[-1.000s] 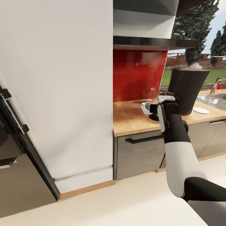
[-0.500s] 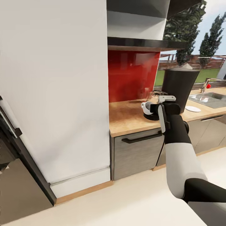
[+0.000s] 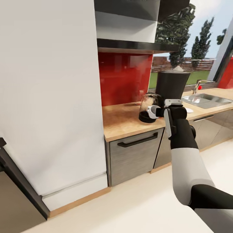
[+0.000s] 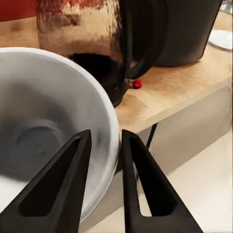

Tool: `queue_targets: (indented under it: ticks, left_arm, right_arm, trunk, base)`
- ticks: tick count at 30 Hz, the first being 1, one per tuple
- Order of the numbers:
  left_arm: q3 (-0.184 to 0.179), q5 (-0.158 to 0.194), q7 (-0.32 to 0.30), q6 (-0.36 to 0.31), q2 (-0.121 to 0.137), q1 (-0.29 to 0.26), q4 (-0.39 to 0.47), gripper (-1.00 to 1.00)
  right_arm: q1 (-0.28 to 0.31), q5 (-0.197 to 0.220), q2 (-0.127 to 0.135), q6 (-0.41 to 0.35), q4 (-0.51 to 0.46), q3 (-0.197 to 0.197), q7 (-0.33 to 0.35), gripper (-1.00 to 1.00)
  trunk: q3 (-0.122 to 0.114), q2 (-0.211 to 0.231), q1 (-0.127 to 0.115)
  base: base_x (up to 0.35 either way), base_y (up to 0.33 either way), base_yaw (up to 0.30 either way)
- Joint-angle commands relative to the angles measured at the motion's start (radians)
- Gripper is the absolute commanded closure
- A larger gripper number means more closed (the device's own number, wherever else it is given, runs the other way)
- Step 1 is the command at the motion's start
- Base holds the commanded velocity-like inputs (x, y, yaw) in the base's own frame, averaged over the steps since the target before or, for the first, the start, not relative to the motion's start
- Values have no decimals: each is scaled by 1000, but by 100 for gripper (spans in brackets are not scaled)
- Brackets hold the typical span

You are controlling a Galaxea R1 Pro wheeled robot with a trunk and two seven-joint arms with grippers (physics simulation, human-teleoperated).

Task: Set up a coffee station on the kitchen countertop: keep the coffee maker on the countertop, move the bottle of coffee from the kitchen shelf to the counter next to the coffee maker, place a paper coffee filter on top of the coffee maker, put the saucer next to the coffee maker with the coffee cup on the saucer, and place the electric kettle next to the coffee maker.

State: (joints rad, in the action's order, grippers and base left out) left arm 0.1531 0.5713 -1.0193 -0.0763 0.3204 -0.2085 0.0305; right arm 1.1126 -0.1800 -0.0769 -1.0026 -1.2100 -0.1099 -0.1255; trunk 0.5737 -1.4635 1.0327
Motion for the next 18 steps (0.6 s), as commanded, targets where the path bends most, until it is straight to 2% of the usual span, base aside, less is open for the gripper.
queue_targets:
  ticks: [1,8,9,14,17,18]
  left_arm:
    - [8,-4,-4,-8,0,0,0,-100]
    - [8,-4,-4,-8,0,0,0,-100]
    - [8,-4,-4,-8,0,0,0,-100]
    - [8,-4,-5,-8,0,0,0,-100]
    - [8,-4,-5,-9,0,0,0,-100]
    - [8,-4,-5,-9,0,0,0,-100]
  right_arm:
    - [1,-5,-1,-4,0,-2,3,100]
    - [1,-8,11,-4,0,-4,3,100]
    - [1,-9,33,-4,1,-5,3,100]
    - [1,-10,74,-4,7,-5,3,100]
    - [1,-10,117,-3,8,-6,3,100]
    - [1,-9,142,-3,8,-6,3,100]
  trunk:
    - [1,-1,0]
    - [-2,-1,0]
    - [-2,-1,0]
    - [-4,-1,0]
    - [-5,-1,0]
    - [-5,-1,0]
  base:
    - [0,0,-243]
    - [0,0,-243]
    - [0,0,-244]
    - [0,0,-248]
    - [0,0,-253]
    - [0,0,-254]
